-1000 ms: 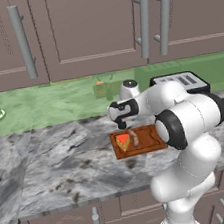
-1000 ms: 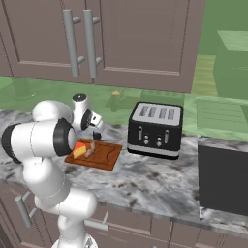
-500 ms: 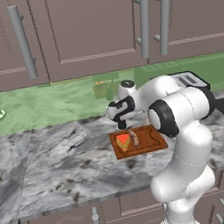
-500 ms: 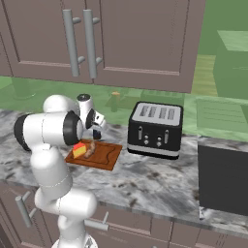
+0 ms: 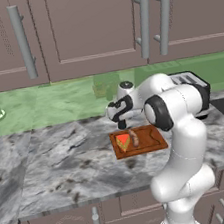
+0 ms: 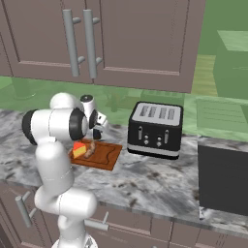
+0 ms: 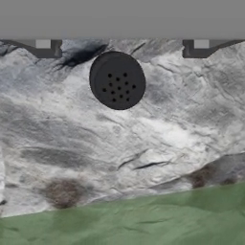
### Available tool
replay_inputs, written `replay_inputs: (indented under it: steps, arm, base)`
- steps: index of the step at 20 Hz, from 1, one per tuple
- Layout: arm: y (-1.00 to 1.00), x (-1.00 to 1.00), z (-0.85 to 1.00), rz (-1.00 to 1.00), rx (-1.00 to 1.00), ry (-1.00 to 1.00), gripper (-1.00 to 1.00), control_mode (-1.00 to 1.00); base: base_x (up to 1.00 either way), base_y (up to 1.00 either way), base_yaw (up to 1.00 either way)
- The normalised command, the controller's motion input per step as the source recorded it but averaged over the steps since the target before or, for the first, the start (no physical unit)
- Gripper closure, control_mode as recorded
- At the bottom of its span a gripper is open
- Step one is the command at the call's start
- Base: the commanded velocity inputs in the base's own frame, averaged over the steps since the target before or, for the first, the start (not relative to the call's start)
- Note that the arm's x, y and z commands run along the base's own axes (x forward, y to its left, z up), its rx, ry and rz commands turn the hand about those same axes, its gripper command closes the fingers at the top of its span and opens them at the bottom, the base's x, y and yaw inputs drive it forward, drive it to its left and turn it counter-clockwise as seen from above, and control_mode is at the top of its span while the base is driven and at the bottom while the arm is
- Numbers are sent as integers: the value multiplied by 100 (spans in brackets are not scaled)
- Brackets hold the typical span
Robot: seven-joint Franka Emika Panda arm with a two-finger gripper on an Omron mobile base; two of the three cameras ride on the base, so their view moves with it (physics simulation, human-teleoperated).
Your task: Retrieve the reheated potato from the microwave, then place the potato, cheese, and condiment on the cutting board.
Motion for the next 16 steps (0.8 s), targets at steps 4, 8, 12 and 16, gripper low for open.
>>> replay_inputs:
  steps: [4,8,12,16]
  arm:
    - [-3,12,-15,0,0,0,-100,-100]
    - [-2,12,-15,0,0,-1,-100,-100]
    - [0,2,-18,0,0,0,100,-100]
    - [0,2,-23,0,0,0,100,-100]
  base:
    - [0,0,0]
    - [0,0,0]
    - [0,0,0]
    - [0,0,0]
